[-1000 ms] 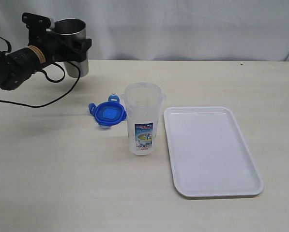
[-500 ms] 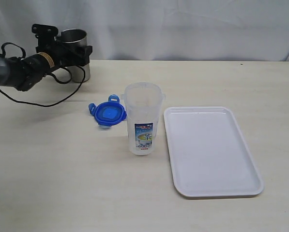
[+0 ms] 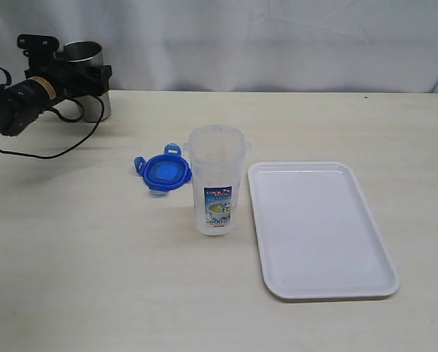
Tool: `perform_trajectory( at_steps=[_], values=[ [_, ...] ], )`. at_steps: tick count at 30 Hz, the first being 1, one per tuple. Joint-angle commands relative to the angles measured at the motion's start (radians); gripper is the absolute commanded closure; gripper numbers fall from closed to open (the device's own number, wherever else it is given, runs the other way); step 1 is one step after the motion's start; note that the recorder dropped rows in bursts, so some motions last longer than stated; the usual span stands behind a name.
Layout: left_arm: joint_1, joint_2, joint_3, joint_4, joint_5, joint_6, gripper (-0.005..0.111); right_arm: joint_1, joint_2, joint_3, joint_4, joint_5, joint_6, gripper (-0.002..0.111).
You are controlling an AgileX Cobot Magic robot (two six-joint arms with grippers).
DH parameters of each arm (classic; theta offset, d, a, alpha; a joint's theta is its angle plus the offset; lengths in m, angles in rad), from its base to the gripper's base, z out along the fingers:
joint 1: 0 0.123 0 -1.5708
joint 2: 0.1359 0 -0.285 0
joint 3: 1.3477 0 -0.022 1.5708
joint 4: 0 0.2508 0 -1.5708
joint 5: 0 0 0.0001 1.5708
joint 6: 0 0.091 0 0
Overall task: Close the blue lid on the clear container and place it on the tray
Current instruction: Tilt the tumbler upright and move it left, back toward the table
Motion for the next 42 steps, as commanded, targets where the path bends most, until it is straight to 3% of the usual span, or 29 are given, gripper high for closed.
perform_trajectory(
  at_steps=[1, 7, 9, 12, 14, 22, 30, 35, 42],
  values=[
    [-0.005, -0.013, -0.012, -0.006, -0.065, -0.008, 0.107, -0.004, -0.004, 0.003, -0.002, -0.002, -0.003, 0.104],
    [-0.006, -0.013, -0.012, -0.006, -0.054, -0.010, 0.104, -0.004, -0.004, 0.003, -0.002, -0.002, -0.003, 0.104],
    [-0.007, -0.013, -0.012, -0.006, -0.054, -0.010, 0.089, -0.004, -0.004, 0.003, -0.002, -0.002, -0.003, 0.104],
    [-0.011, -0.013, -0.012, 0.056, -0.078, -0.010, 0.052, -0.004, -0.004, 0.003, -0.002, -0.002, -0.003, 0.104],
    [-0.018, -0.013, -0.012, 0.074, -0.078, -0.010, 0.042, -0.004, -0.004, 0.003, -0.002, -0.002, -0.003, 0.104],
    [-0.018, -0.013, -0.012, 0.068, -0.074, -0.013, 0.052, -0.004, -0.004, 0.003, 0.004, -0.002, -0.003, 0.104],
    [-0.018, -0.018, -0.012, 0.085, -0.074, -0.065, 0.041, -0.004, -0.004, 0.003, 0.004, -0.002, -0.003, 0.104],
    [-0.018, -0.020, -0.012, 0.173, -0.087, -0.094, 0.023, -0.004, -0.004, 0.003, 0.004, -0.002, -0.003, 0.104],
    [-0.018, -0.034, -0.012, 0.219, -0.059, -0.145, 0.022, -0.004, -0.004, 0.003, 0.004, -0.002, -0.003, 0.104]
  ],
)
